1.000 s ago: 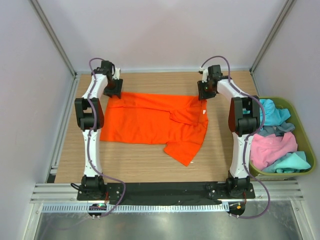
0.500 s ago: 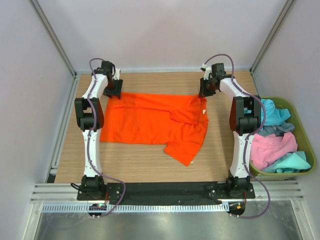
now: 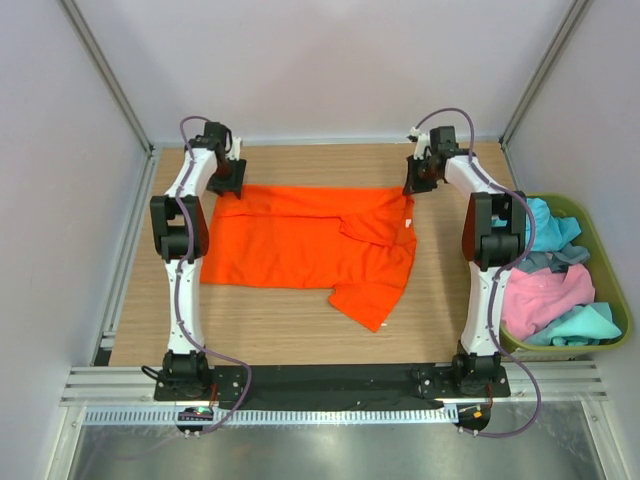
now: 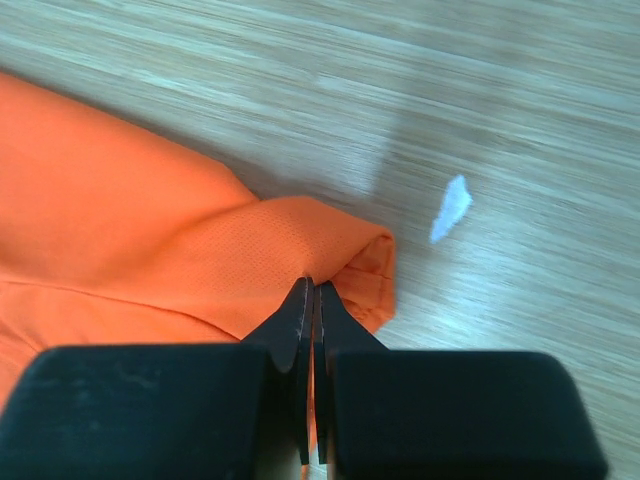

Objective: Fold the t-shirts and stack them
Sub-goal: Fold the tshirt

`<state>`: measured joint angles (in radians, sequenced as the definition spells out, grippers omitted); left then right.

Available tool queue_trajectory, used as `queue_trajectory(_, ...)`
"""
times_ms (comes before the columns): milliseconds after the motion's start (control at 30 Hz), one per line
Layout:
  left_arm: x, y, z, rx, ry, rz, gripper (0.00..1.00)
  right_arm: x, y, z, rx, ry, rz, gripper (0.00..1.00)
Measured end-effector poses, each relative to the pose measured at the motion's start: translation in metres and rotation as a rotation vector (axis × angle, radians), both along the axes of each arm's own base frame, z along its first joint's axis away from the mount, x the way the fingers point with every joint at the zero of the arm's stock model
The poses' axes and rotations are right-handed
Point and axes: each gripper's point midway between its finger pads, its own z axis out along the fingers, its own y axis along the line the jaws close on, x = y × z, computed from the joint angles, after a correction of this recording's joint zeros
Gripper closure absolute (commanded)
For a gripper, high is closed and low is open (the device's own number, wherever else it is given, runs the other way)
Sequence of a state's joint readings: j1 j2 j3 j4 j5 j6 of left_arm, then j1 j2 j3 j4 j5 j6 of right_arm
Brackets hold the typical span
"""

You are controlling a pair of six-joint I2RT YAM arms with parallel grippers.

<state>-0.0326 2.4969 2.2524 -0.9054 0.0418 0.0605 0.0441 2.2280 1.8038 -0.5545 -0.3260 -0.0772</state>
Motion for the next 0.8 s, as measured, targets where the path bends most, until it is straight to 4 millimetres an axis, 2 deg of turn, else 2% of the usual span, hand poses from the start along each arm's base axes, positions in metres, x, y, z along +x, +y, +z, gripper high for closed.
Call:
queue_trajectory(200, 0.0, 0.0, 0.0, 0.003, 0.0, 0.002, 0.43, -0.008, -0.015, -0.008, -0.016, 0.026, -0.025, 0.97)
queue_trajectory(300, 0.0, 0.0, 0.0, 0.003, 0.0, 0.002, 0.43, -0.016, -0.017, -0.012, -0.023, 0.047, -0.031, 0.61)
queue_trajectory(400, 0.0, 0.0, 0.0, 0.001, 0.0, 0.001, 0.41, -0.019, -0.02, -0.011, -0.042, 0.054, -0.042, 0.46)
queue_trajectory(500, -0.002, -0.003, 0.003, -0.014, 0.003, -0.007, 0.37, -0.019, -0.02, -0.002, -0.047, 0.043, -0.047, 0.43)
queue_trajectory(600, -0.006, -0.009, 0.014, -0.043, 0.005, -0.021, 0.34, -0.011, -0.02, 0.02, -0.044, -0.003, -0.052, 0.43)
queue_trajectory(700, -0.005, -0.015, 0.039, -0.066, -0.036, -0.037, 0.31, -0.004, -0.018, 0.048, -0.036, -0.065, -0.047, 0.44)
queue_trajectory(800, -0.002, -0.021, 0.075, -0.08, -0.111, -0.054, 0.3, -0.001, -0.011, 0.074, -0.013, -0.121, -0.033, 0.44)
